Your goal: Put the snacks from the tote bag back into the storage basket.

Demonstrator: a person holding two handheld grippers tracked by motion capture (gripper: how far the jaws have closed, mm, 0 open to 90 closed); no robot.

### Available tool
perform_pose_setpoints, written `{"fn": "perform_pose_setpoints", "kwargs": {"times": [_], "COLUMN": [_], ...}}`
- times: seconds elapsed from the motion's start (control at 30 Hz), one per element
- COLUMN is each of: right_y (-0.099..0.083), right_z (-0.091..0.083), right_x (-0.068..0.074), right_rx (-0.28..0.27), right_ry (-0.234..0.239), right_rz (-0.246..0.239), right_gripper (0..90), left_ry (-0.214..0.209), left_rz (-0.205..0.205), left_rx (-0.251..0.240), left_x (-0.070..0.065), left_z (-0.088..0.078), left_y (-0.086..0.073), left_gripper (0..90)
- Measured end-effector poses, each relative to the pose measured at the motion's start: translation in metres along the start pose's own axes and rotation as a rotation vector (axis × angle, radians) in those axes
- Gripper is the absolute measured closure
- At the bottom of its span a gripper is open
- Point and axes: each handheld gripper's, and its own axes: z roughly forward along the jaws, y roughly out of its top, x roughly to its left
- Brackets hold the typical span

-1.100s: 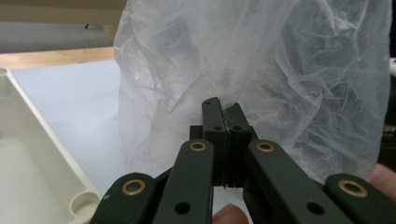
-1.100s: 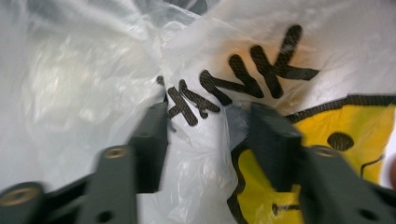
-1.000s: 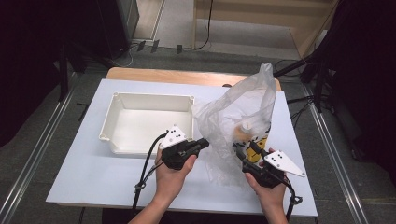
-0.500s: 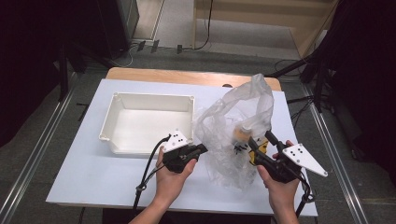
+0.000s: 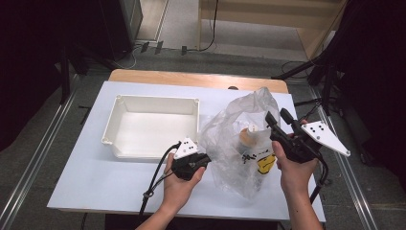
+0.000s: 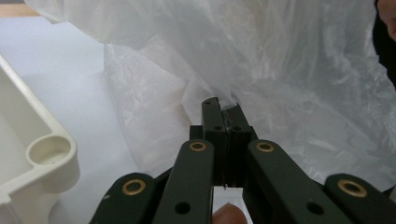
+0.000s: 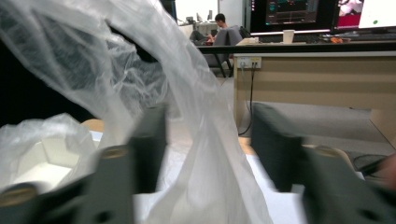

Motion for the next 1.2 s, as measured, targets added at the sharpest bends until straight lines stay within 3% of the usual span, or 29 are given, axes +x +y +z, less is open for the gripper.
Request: {"fn": "perform_pose_setpoints", "kwargs": {"times": [0.03,0.1,0.2,0.4,0.43,0.6,0.87,0.93,0.97,1.0,1.03,1.1,1.13,1.2], "right_y": [0.000,-0.002,-0.011,-0.035,-0.049,-0.080,-0.125,-0.128,-0.128,-0.125,-0.122,-0.119,-0.112,-0.106], "right_z": [0.004,0.008,0.018,0.034,0.041,0.050,0.053,0.048,0.048,0.039,0.034,0.030,0.018,0.009], "right_x": [-0.002,-0.006,-0.016,-0.030,-0.036,-0.050,-0.072,-0.074,-0.074,-0.073,-0.072,-0.071,-0.071,-0.071], "right_rx": [0.005,0.017,0.051,0.134,0.176,0.268,0.392,0.355,0.355,0.305,0.285,0.274,0.227,0.213], "right_ry": [0.024,0.034,0.004,-0.035,-0.054,-0.088,-0.131,-0.085,-0.085,-0.061,-0.060,-0.059,-0.044,-0.029], "right_rz": [0.002,0.017,0.040,0.054,0.060,0.081,0.114,0.139,0.139,0.140,0.132,0.135,0.128,0.135], "right_gripper": [76.9,83.0,90.0,90.0,90.0,90.0,90.0,75.5,75.5,53.2,44.6,39.8,32.5,29.5], "left_ry": [0.001,0.002,0.003,0.006,0.004,-0.005,-0.002,-0.002,-0.002,-0.002,0.000,0.000,-0.005,-0.007], "left_rz": [0.000,-0.001,0.000,0.004,0.000,0.008,0.002,0.003,0.003,0.004,0.008,0.006,0.000,-0.005], "left_rx": [0.004,0.011,0.020,0.050,0.059,0.103,0.132,0.136,0.136,0.137,0.141,0.141,0.139,0.142], "left_x": [0.000,0.000,0.000,0.000,0.000,-0.005,-0.006,-0.006,-0.006,-0.006,-0.006,-0.006,-0.005,-0.004], "left_z": [0.001,0.002,0.003,0.008,0.010,0.019,0.024,0.024,0.024,0.024,0.024,0.024,0.025,0.025], "left_y": [-0.002,-0.004,-0.007,-0.016,-0.019,-0.032,-0.040,-0.040,-0.040,-0.041,-0.042,-0.042,-0.043,-0.043], "left_gripper": [90.0,90.0,90.0,90.0,90.0,90.0,90.0,90.0,90.0,90.0,90.0,90.0,90.0,90.0]}}
